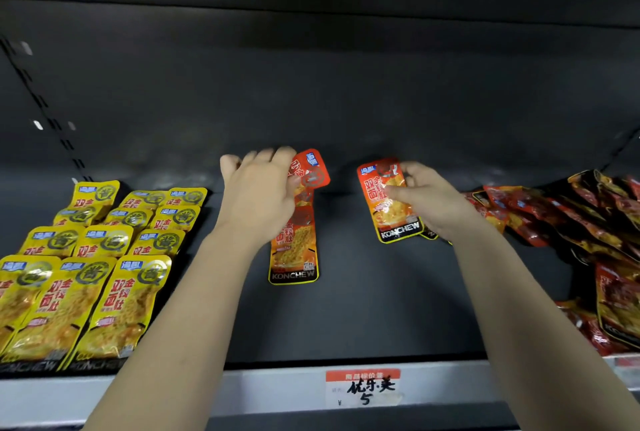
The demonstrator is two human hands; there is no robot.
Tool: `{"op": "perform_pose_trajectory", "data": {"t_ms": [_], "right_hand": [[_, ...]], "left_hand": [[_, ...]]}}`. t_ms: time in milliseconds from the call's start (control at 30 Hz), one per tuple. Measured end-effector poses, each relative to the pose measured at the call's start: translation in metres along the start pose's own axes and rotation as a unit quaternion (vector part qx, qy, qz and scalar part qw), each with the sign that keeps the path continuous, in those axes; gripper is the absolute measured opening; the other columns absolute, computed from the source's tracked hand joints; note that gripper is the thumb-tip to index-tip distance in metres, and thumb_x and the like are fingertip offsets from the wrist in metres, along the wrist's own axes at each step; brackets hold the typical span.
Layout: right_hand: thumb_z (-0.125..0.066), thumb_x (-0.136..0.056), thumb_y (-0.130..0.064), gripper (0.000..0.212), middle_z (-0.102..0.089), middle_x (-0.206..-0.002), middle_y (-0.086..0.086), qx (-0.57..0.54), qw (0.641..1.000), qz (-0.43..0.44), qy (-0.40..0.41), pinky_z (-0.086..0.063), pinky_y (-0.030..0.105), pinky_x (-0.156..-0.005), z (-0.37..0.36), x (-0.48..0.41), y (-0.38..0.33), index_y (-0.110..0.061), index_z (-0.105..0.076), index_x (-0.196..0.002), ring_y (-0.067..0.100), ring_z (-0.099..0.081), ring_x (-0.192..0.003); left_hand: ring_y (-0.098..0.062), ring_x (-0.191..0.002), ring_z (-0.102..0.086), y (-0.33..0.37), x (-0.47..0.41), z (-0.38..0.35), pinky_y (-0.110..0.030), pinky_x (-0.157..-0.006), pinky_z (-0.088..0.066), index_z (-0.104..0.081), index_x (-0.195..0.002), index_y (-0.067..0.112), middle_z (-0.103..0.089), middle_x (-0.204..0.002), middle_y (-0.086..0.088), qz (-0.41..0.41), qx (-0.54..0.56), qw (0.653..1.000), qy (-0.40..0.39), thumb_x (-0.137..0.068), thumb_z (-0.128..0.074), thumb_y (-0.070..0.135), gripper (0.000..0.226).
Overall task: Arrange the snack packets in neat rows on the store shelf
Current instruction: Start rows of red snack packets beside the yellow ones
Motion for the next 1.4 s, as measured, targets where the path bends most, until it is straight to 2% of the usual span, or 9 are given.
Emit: {"op": "perform_pose_trajectory", "data": {"t_ms": [67,267,467,567,733,867,1067,1200,1400], "right_hand": [[-0.061,-0.091,-0.002,0.037,-0.069,-0.111,0.011,-0.025,1.0,-0.012,-0.004,-0.054,0.046,-0.091,-0.006,-0.001,-0.005,-0.006,-0.054,-0.127,0.027,-0.069,-0.099],[-0.07,-0.083,0.003,0.023,-0.071,-0.1,0.017,0.003,0.999,-0.047,-0.01,-0.054,0.053,-0.09,-0.027,-0.008,-0.016,-0.007,-0.061,-0.103,0.035,-0.07,-0.094],[-0.067,-0.084,0.008,0.027,-0.068,-0.1,0.016,0.026,0.996,-0.085,-0.005,-0.057,0.034,-0.072,-0.058,-0.017,0.001,0.004,-0.06,-0.11,0.025,-0.068,-0.087],[-0.074,-0.08,0.002,0.04,-0.071,-0.101,0.014,0.052,0.996,-0.065,0.026,-0.057,0.042,-0.086,-0.061,-0.022,0.01,0.002,-0.061,-0.119,0.026,-0.07,-0.09],[-0.078,-0.081,-0.016,0.061,-0.065,-0.086,-0.002,0.159,0.986,-0.001,0.058,-0.05,0.033,-0.092,-0.064,-0.017,0.006,-0.01,-0.053,-0.136,0.019,-0.067,-0.093],[-0.076,-0.083,-0.024,0.057,-0.063,-0.079,-0.007,0.201,0.977,0.028,0.064,-0.047,0.037,-0.1,-0.065,-0.013,0.002,-0.014,-0.054,-0.135,0.019,-0.066,-0.099],[-0.073,-0.086,-0.026,0.042,-0.055,-0.075,-0.013,0.258,0.961,0.063,0.075,-0.046,0.028,-0.087,-0.065,-0.009,-0.005,-0.019,-0.06,-0.125,0.014,-0.06,-0.087],[-0.073,-0.086,-0.026,0.039,-0.053,-0.076,-0.011,0.269,0.957,0.079,0.081,-0.042,0.023,-0.08,-0.065,-0.008,-0.007,-0.018,-0.062,-0.122,0.013,-0.057,-0.084],[-0.072,-0.084,-0.033,0.041,-0.045,-0.103,-0.002,0.269,0.952,0.104,0.103,-0.035,0.021,-0.079,-0.058,-0.006,-0.013,-0.022,-0.059,-0.121,0.011,-0.05,-0.09]], "left_hand": [[-0.033,-0.104,-0.053,-0.005,-0.005,0.003,-0.04,-0.086,-0.023,-0.053,-0.122,0.017,-0.062,-0.11,-0.008,0.005,-0.016,1.0,-0.009,-0.095,-0.051,0.025,0.029],[-0.036,-0.104,-0.054,-0.027,-0.005,-0.002,-0.042,-0.089,-0.025,-0.054,-0.122,0.015,-0.062,-0.113,-0.011,0.037,-0.02,0.999,-0.023,-0.094,-0.052,0.024,0.029],[-0.028,-0.11,-0.052,-0.035,0.005,-0.013,-0.042,-0.089,-0.023,-0.052,-0.122,0.02,-0.06,-0.115,-0.004,0.044,0.005,0.998,-0.033,-0.095,-0.051,0.027,0.028],[-0.027,-0.11,-0.051,-0.04,0.008,-0.01,-0.04,-0.088,-0.022,-0.052,-0.121,0.021,-0.06,-0.114,-0.002,0.062,0.02,0.998,-0.026,-0.095,-0.051,0.027,0.026],[-0.027,-0.111,-0.051,-0.043,0.009,-0.01,-0.04,-0.089,-0.023,-0.052,-0.12,0.02,-0.06,-0.115,-0.003,0.075,0.037,0.996,-0.023,-0.095,-0.051,0.026,0.026],[-0.026,-0.111,-0.051,-0.038,0.01,-0.012,-0.04,-0.09,-0.022,-0.051,-0.121,0.02,-0.059,-0.115,-0.002,0.066,0.04,0.997,-0.027,-0.096,-0.05,0.027,0.026],[-0.025,-0.112,-0.05,-0.036,0.01,-0.014,-0.04,-0.092,-0.022,-0.05,-0.123,0.02,-0.059,-0.116,-0.001,0.061,0.047,0.997,-0.022,-0.097,-0.05,0.027,0.028],[-0.025,-0.113,-0.05,-0.035,0.011,-0.013,-0.041,-0.093,-0.022,-0.05,-0.124,0.019,-0.059,-0.117,-0.002,0.061,0.053,0.996,-0.021,-0.097,-0.051,0.028,0.029],[-0.026,-0.112,-0.051,-0.034,0.011,-0.011,-0.041,-0.092,-0.023,-0.051,-0.122,0.019,-0.059,-0.115,-0.002,0.059,0.067,0.996,-0.01,-0.096,-0.052,0.027,0.028]]}}
Point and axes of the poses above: each hand's wrist, its own x-axis away from the middle knuckle, its own z-axis out of the back of the hand, y = z × x, the point moved 8 cm from there along -x, towards the middle knuckle
